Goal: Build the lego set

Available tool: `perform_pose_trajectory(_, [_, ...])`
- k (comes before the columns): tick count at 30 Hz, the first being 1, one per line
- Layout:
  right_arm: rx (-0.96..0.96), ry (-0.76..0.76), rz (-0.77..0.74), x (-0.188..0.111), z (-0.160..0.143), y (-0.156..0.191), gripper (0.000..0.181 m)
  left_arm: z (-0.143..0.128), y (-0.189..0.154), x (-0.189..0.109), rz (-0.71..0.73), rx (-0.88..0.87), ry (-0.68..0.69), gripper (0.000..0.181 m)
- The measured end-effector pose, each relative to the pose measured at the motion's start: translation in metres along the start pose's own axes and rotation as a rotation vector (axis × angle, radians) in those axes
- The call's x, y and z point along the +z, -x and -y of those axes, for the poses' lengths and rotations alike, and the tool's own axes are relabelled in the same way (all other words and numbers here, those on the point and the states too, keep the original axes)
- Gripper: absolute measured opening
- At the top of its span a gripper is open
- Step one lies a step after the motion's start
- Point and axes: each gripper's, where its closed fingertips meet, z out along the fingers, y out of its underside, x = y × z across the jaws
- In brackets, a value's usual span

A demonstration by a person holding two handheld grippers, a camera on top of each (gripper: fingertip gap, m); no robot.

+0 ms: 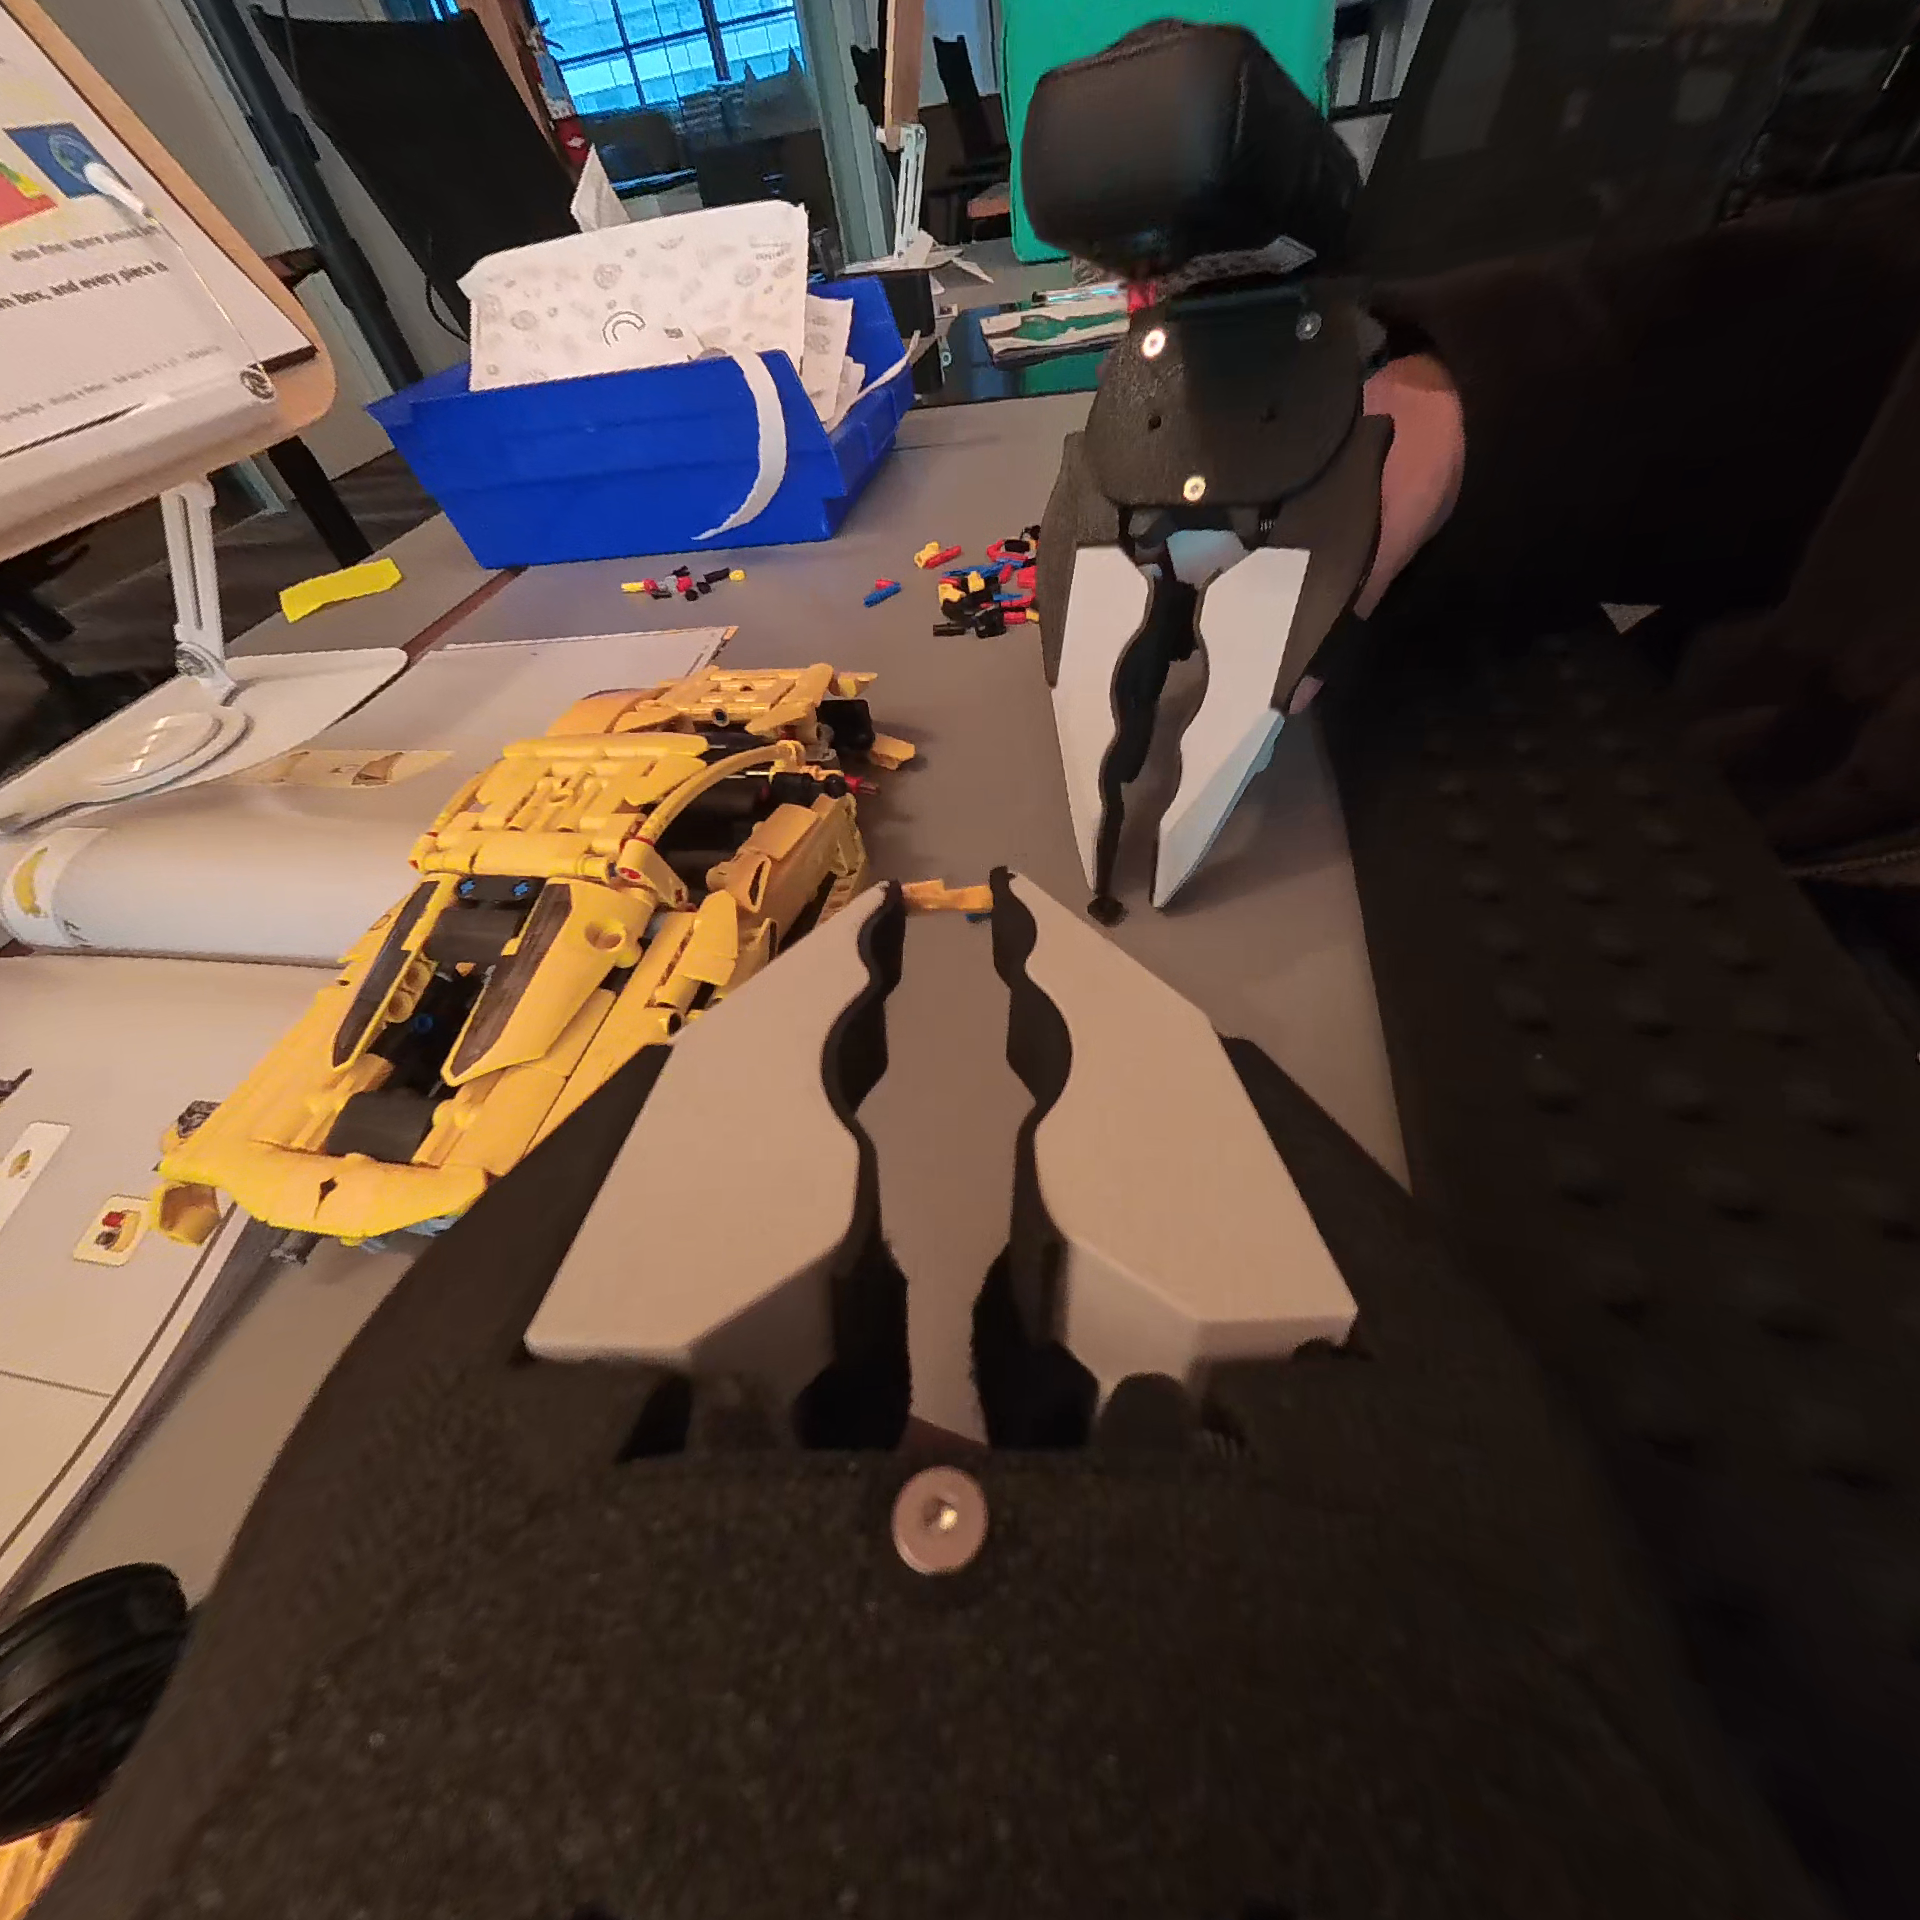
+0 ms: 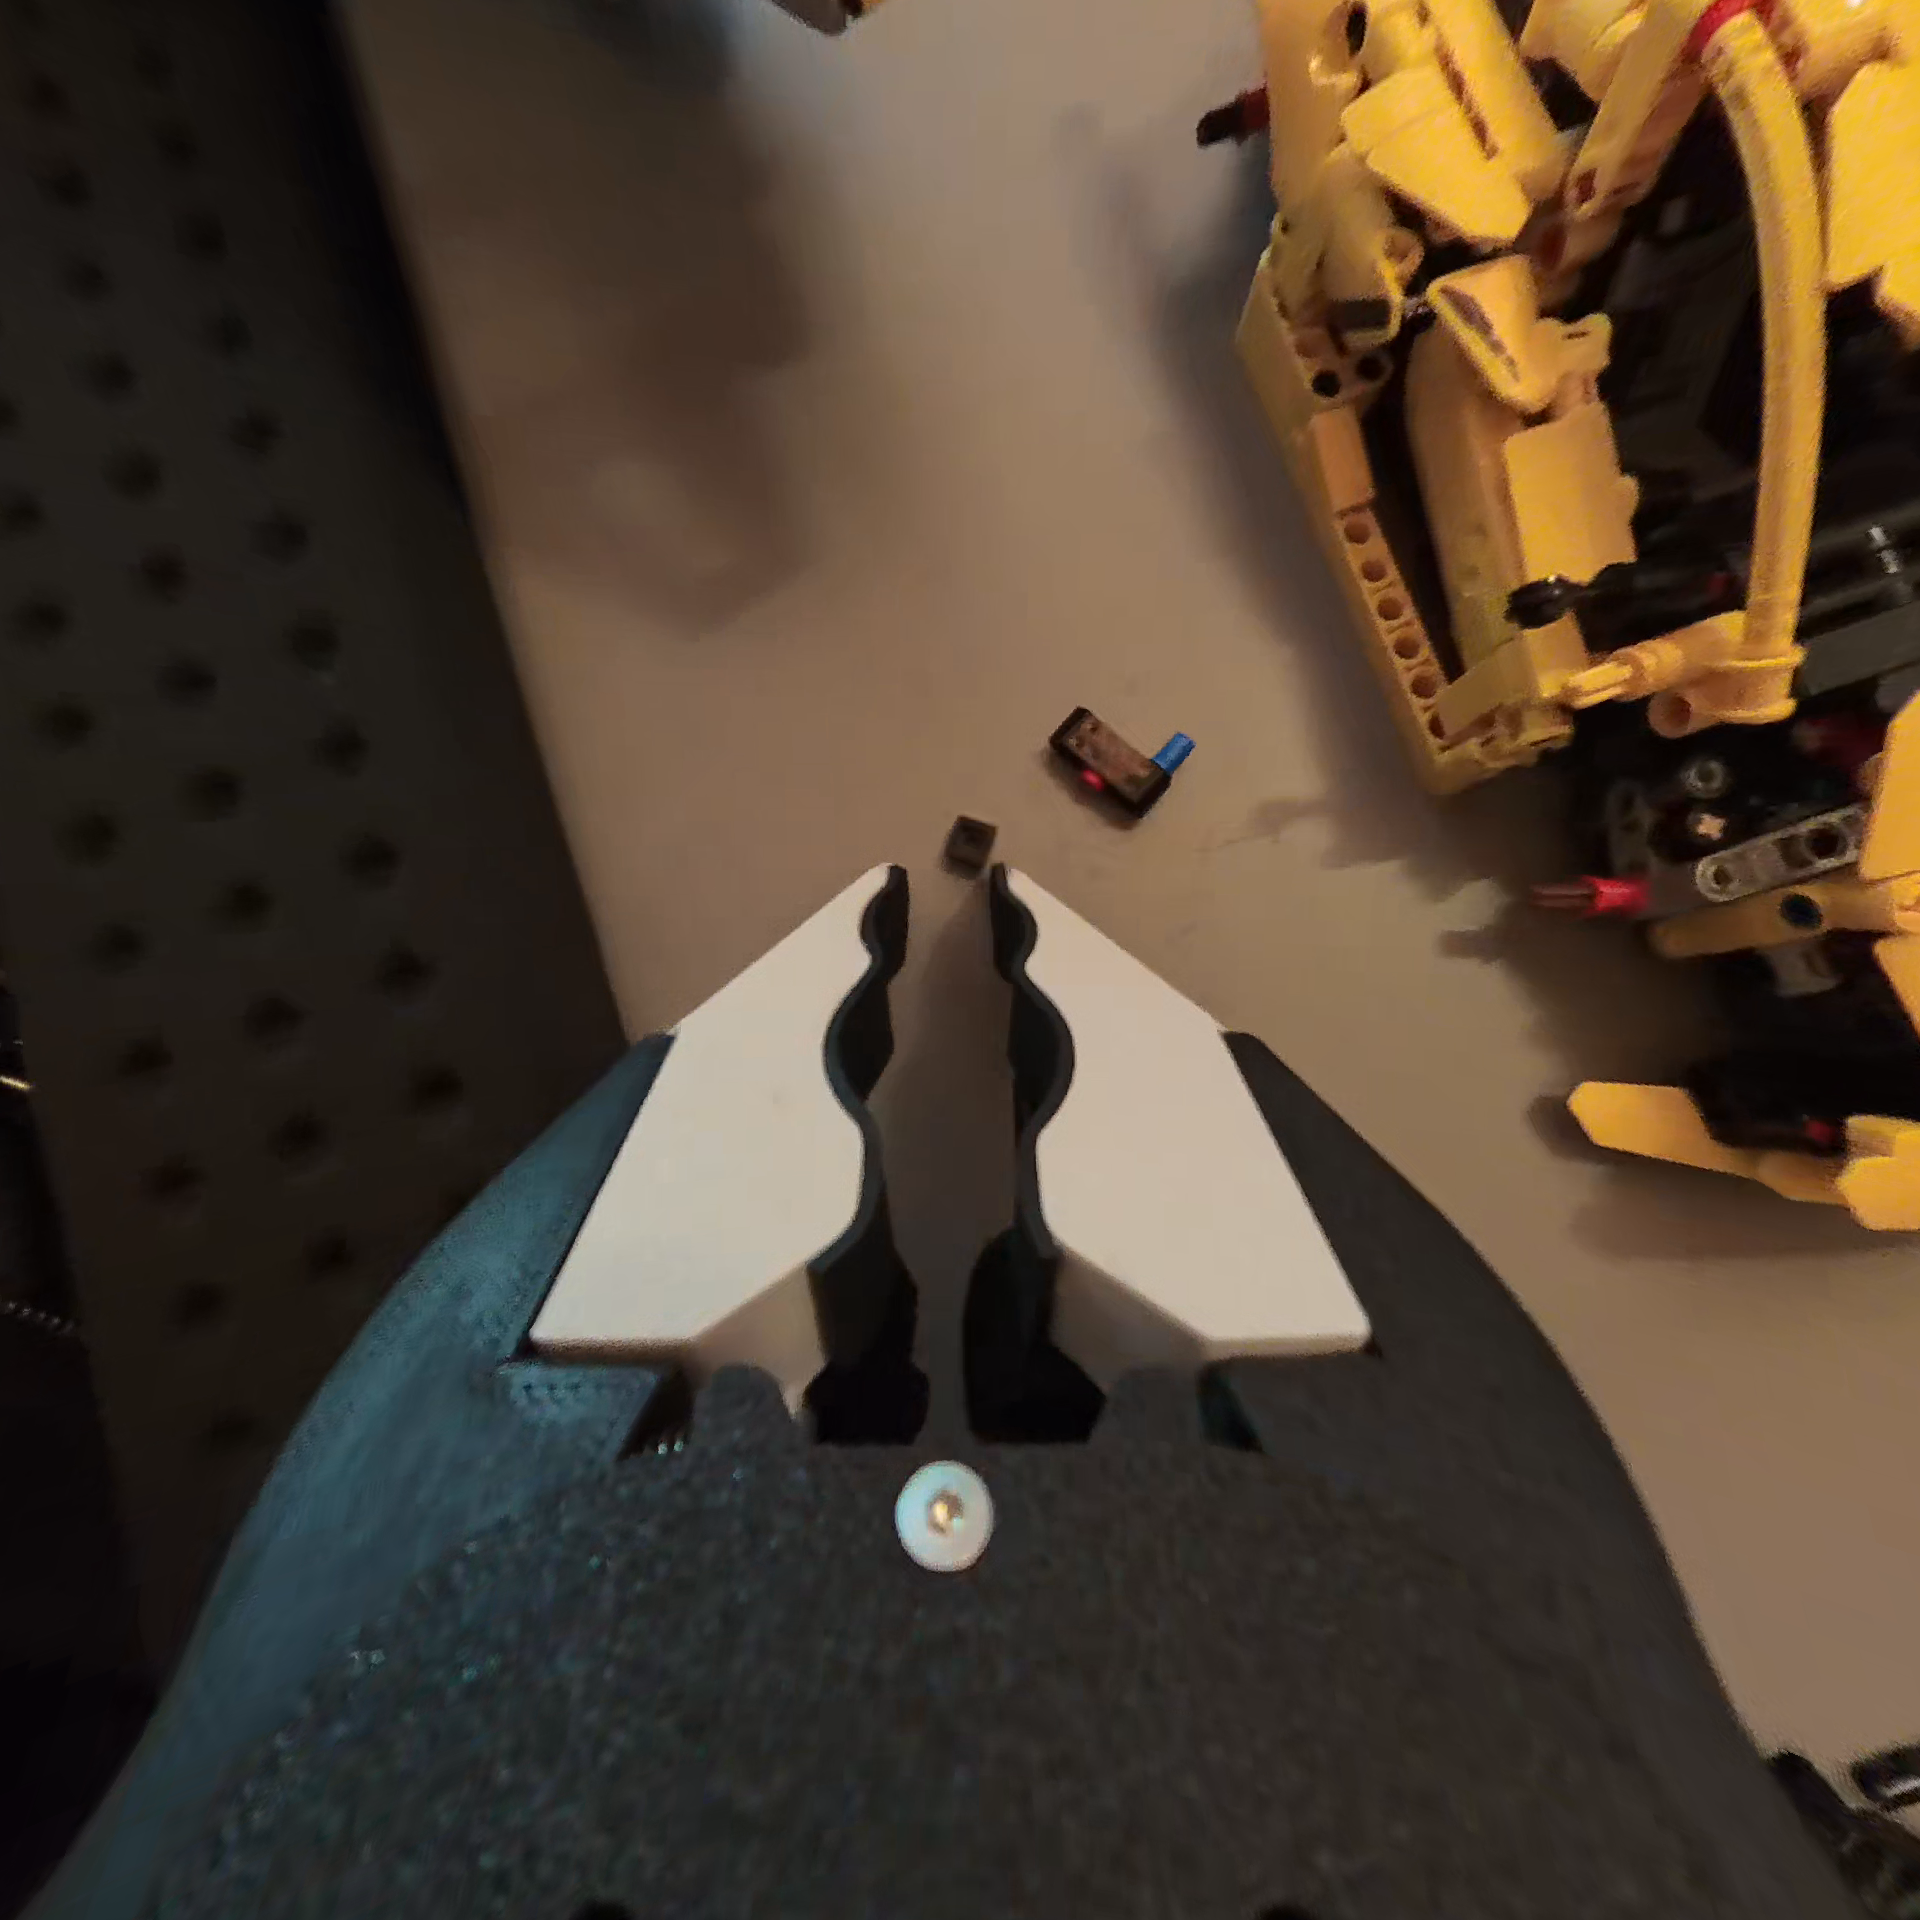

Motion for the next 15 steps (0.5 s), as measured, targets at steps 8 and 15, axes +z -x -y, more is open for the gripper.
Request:
perform_pose_trajectory(8, [-0.034,0.003,-0.026,0.001,0.007,0.001,0.012,-0.004,-0.006,0.002,-0.022,0.019,0.021,0.016])
perform_pose_trajectory(15, [-0.056,-0.004,-0.045,0.006,0.010,0.000,0.011,-0.001,-0.012,0.002,-0.056,0.015,0.006,0.016])
